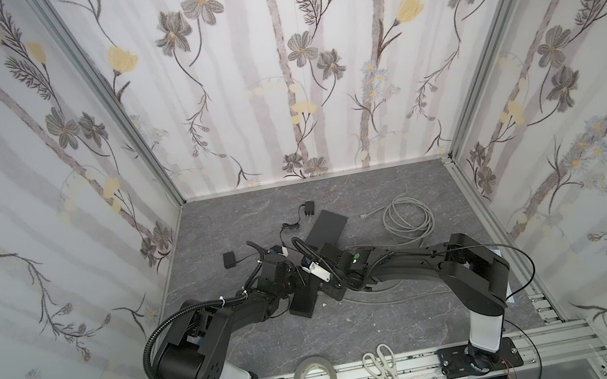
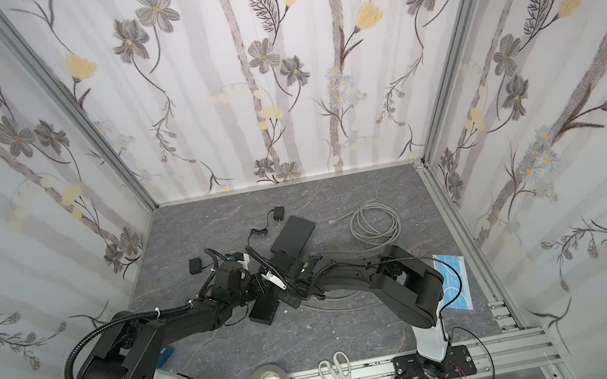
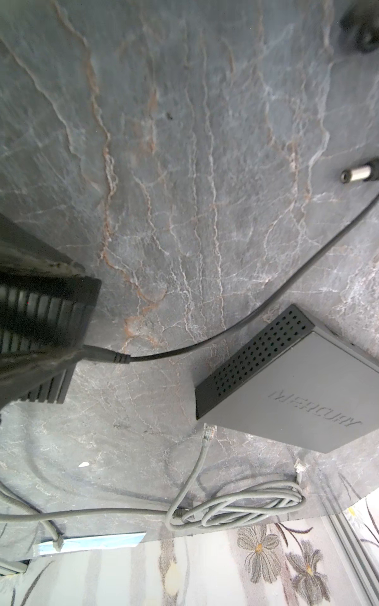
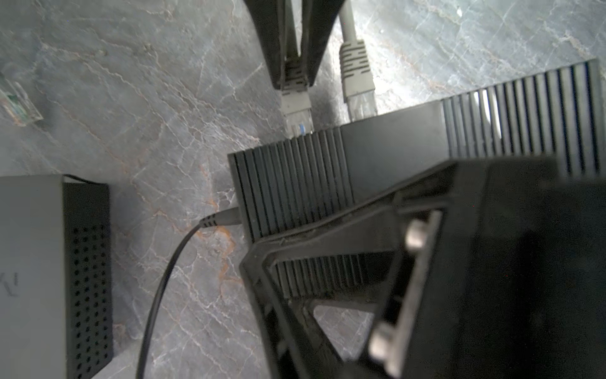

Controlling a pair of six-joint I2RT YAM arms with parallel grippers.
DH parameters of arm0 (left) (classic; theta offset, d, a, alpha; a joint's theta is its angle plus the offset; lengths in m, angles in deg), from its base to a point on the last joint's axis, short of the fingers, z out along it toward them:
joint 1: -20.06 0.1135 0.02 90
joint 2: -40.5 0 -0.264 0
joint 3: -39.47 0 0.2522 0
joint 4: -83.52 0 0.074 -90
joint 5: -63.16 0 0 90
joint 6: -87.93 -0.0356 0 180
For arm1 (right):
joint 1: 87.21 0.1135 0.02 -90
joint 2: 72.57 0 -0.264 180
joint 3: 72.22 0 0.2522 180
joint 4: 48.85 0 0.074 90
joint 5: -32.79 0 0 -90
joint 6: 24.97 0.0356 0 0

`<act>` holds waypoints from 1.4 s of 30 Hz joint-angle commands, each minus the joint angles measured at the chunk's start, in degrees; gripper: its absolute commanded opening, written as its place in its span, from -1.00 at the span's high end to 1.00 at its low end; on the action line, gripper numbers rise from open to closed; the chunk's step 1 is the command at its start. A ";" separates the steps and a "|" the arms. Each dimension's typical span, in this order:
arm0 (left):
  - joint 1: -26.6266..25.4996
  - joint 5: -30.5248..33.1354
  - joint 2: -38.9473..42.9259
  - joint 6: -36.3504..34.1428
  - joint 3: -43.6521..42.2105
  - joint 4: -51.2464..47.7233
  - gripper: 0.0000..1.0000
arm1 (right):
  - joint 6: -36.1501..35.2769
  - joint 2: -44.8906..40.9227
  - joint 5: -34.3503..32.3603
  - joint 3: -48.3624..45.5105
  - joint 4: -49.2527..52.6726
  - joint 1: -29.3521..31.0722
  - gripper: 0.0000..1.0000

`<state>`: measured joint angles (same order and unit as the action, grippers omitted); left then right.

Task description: Insert the plug into the switch port

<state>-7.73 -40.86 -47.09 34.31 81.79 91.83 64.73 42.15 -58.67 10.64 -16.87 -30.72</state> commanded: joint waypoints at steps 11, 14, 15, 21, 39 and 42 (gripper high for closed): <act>-1.54 -13.49 -0.56 1.83 0.14 -1.92 0.29 | 2.04 1.46 6.47 3.49 -28.78 0.18 1.00; -1.54 -13.41 -0.56 1.76 -0.12 -1.78 0.29 | 1.83 1.56 6.27 3.41 -28.68 0.17 1.00; -1.52 -13.31 -0.55 1.76 -0.18 -1.72 0.29 | 1.86 2.05 6.52 3.49 -28.43 0.20 1.00; -1.61 -13.15 -0.97 2.02 -1.16 -0.58 0.29 | 3.15 4.16 8.60 3.19 -28.00 0.55 1.00; -1.74 -13.40 -2.10 2.78 -1.66 0.87 0.30 | 3.79 3.09 7.51 -0.50 -30.48 1.50 1.00; -1.74 -13.06 -1.52 2.43 -1.64 -0.06 0.30 | 4.08 1.63 5.05 -2.20 -31.18 1.43 1.00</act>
<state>-8.21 -41.83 -48.73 34.84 80.54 96.35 68.01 44.33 -58.36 8.82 -18.25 -29.89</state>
